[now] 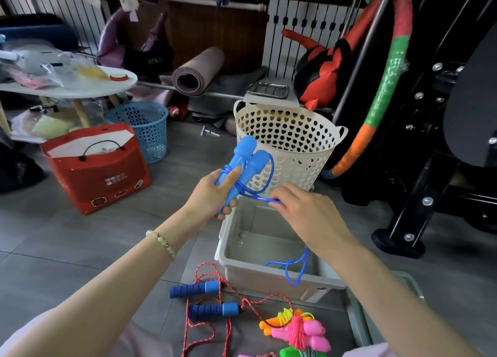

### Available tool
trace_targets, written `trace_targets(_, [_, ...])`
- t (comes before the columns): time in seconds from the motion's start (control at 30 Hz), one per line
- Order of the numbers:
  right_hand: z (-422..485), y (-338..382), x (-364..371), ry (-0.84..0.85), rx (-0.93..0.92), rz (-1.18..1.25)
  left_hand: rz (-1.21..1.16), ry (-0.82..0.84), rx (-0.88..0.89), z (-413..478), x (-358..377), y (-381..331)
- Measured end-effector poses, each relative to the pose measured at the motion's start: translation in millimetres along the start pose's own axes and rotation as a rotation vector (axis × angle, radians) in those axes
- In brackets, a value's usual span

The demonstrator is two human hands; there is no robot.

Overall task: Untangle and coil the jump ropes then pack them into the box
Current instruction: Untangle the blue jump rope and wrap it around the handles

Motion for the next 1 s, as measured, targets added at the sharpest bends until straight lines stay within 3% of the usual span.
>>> trace_targets(0.07, [2,4,-7,0.033,-0.066,0.161,0.174,0.084,0.023,-2,3,0])
trace_targets(0.17, [3,-5,-9,0.114,0.009,0.481,0.388,0.240,0.040,-6,7,0])
trace_targets(0.3, [1,-18,-4,0.111,0.068,0.668,0.522,0.397,0.049,-14,9,-3])
trace_targets(0.53, [2,-14,-8,0.063,0.133,0.753,0.588,0.508,0.069,-21,6,-10])
trace_targets(0.73, [7,-8,-8,0.159,0.255,0.687,0.686,0.538,0.079,-25,12,-7])
trace_targets(0.87, [13,-8,-4,0.319,0.233,0.881,0.770,0.558,0.097,-30,21,-1])
trace_targets(1.0, [11,-14,10,0.615,0.298,1.165,0.849,0.577,0.127,-34,23,4])
Point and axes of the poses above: each hand's wrist, its own z-axis towards the middle knuckle, its own x-axis out of the palm, y = z × x, the point moved 2 cm from there along z, towards the middle knuckle, and after that the axes turned 4 degrees about y, right-handed, at the moved point
